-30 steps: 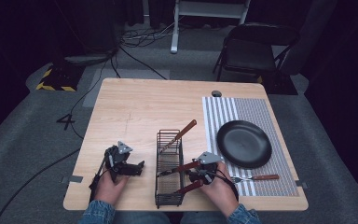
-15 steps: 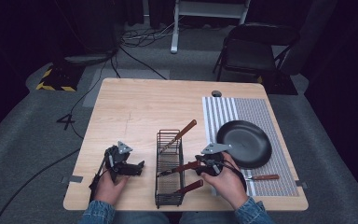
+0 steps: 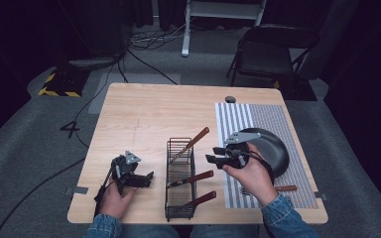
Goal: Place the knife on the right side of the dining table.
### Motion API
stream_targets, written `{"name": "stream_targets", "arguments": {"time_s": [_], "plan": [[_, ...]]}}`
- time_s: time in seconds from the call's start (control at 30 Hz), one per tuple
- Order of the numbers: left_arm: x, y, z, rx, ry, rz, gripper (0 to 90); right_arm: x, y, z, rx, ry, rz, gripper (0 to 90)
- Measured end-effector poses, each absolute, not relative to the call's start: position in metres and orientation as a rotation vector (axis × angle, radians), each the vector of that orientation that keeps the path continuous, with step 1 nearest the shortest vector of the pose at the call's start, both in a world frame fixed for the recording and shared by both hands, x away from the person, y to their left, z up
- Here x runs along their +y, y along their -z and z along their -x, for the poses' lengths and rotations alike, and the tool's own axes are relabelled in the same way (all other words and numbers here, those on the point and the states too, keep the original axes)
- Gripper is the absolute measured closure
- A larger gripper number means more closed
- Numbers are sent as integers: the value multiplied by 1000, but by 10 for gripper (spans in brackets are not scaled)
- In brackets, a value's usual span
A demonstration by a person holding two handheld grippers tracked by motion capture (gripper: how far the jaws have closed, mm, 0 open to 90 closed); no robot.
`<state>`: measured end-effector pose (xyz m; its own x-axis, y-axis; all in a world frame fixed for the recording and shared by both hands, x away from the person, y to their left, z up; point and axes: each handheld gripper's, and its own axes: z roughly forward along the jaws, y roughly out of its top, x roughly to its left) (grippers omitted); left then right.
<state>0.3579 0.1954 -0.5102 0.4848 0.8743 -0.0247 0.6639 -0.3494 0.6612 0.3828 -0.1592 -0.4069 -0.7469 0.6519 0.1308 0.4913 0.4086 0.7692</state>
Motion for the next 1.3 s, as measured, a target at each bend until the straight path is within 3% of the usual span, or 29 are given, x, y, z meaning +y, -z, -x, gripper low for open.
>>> {"name": "stream_targets", "arguments": {"time_s": [0.23, 0.5, 1.3], "plan": [[195, 510, -359, 1260, -445, -2124, 4, -158, 390, -386, 2483, -1267, -1053, 544], [195, 510, -359, 1262, -444, -2122, 4, -151, 365, -392, 2465, -1299, -1070, 588], [195, 510, -359, 1261, -446, -2123, 4, -137, 341, -409, 2385, -1384, -1181, 660]]}}
